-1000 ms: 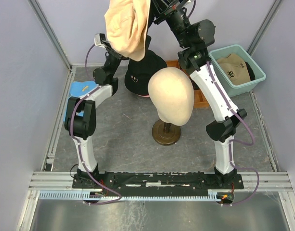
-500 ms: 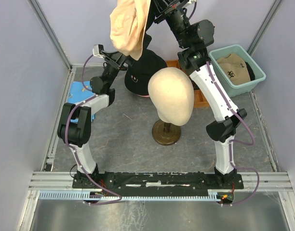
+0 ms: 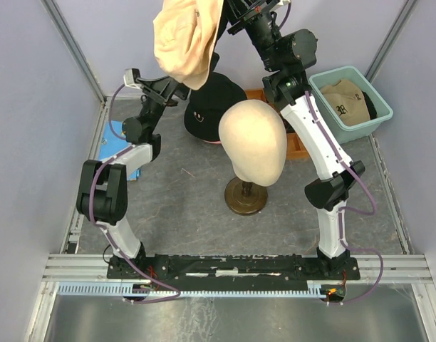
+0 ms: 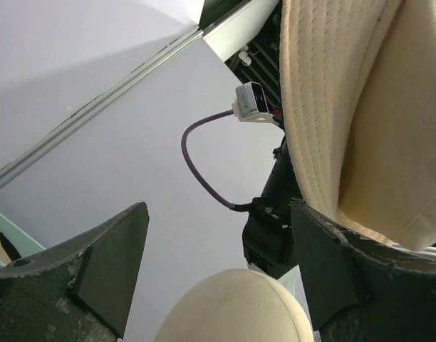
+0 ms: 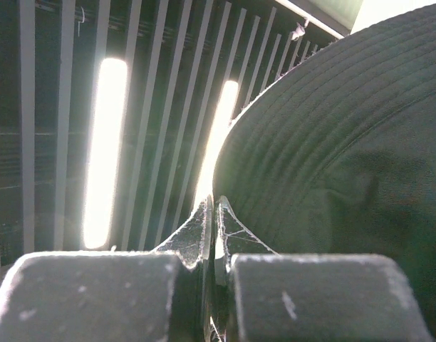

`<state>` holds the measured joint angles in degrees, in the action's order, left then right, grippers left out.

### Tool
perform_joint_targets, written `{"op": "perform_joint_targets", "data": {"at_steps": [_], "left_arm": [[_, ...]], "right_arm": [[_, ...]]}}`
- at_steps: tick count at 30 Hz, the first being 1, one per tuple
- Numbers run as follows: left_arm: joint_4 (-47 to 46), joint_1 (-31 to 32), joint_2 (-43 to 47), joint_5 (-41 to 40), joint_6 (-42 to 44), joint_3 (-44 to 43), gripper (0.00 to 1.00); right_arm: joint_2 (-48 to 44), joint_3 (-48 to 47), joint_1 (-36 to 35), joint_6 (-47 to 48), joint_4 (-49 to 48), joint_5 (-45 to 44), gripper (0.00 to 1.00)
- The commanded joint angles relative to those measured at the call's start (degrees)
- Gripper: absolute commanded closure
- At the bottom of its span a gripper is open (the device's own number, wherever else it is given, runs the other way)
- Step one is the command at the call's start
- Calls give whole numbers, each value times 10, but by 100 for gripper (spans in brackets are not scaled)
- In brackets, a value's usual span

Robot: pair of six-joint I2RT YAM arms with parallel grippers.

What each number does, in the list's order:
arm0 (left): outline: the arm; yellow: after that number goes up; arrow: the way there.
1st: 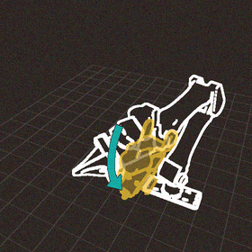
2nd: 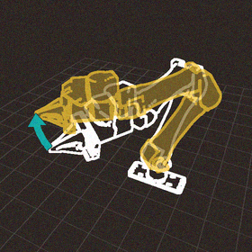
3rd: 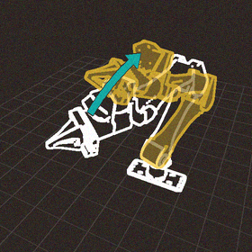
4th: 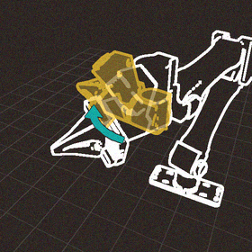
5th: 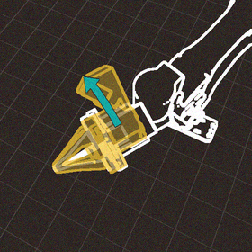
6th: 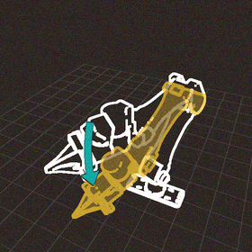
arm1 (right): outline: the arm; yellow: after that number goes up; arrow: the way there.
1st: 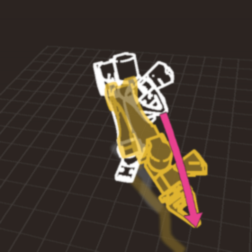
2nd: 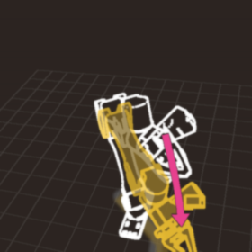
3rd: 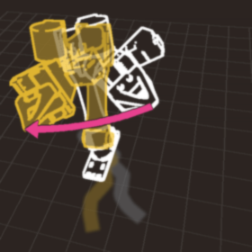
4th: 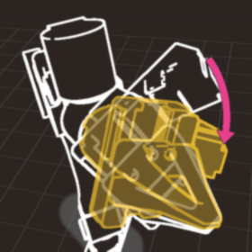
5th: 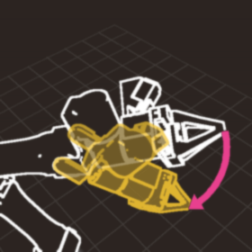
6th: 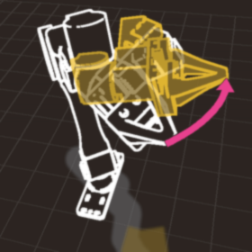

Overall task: Stack the hats
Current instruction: Stack the hat on the hat.

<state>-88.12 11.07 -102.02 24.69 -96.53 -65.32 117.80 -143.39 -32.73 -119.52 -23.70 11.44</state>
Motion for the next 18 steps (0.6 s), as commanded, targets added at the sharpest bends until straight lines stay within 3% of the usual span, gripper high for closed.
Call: {"op": "perform_joint_targets", "data": {"at_steps": [1,18], "left_arm": [[-112,-25,53,14,15,41,12],[-111,-15,32,-2,1,1,12]], "right_arm": [[-16,-36,2,-3,-33,-9,100],[-10,-43,4,-3,-27,-10,100]]}}
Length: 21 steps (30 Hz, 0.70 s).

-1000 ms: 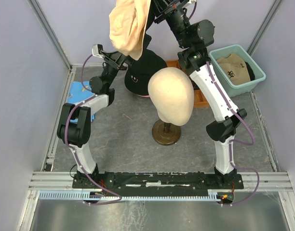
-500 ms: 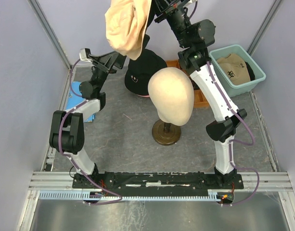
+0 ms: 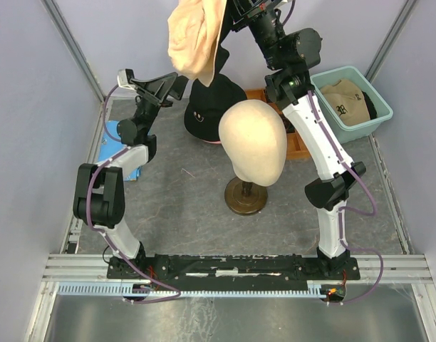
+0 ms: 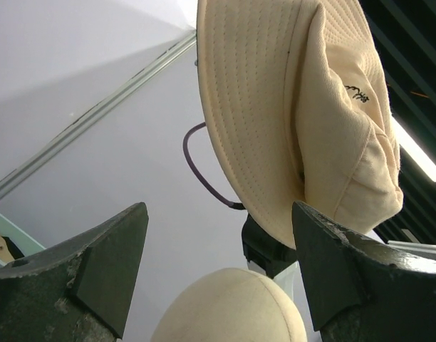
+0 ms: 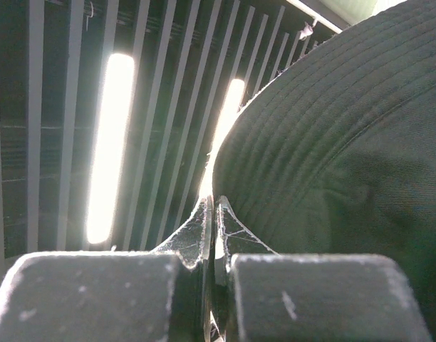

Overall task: Stack the hats
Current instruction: Stack the hat on the hat.

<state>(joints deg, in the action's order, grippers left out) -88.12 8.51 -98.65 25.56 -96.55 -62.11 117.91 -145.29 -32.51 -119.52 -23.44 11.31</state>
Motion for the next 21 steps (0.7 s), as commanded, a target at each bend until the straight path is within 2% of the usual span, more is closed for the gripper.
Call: {"op": "perform_joint_targets", "data": {"at_steps": [1,21], "left_arm": [[-111,15,-5,-15,0,-37,12],[-111,76,-86,-64,-6,-162,13]], "right_arm": [[-11,-24,2,-2,-30,-9,100],[-19,5,1,-4,-49,-11,100]]}}
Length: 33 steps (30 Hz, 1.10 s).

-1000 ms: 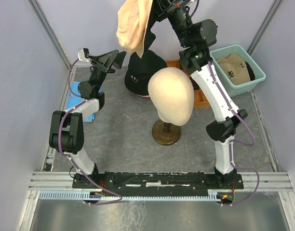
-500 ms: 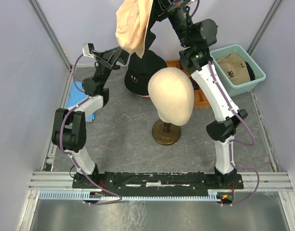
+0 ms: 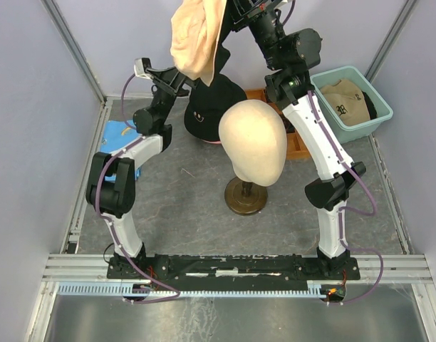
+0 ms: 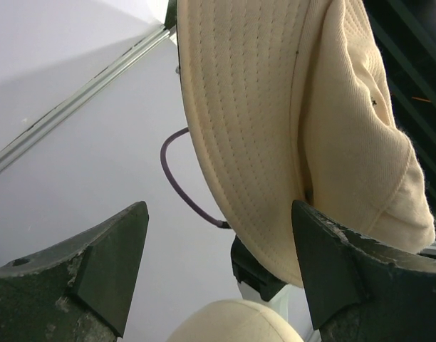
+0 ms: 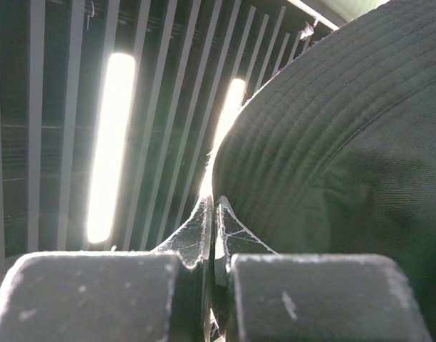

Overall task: Stack the hats
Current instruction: Stack the hat on the hat.

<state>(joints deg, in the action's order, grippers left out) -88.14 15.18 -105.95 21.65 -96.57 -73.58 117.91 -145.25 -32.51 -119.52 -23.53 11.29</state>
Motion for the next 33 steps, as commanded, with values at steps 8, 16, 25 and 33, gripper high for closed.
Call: {"op": "perform_joint_targets", "data": {"at_steps": [8,16,25,33], "left_arm": [[-111,25,-14,-31,-29,-61,20],[-111,24,14,-31,-28,-21,50],[-111,24,-4,-43,-42,-60,66],[-111,29,-22,-39,-52,-94,65]], "right_arm": [[-19,15,1,-8,-60,-15,100],[-14,15,10,-12,-68,-17,100],[-35,58,13,-14,-87,-18,100],[-34,56,12,-16,-85,-17,100]]}}
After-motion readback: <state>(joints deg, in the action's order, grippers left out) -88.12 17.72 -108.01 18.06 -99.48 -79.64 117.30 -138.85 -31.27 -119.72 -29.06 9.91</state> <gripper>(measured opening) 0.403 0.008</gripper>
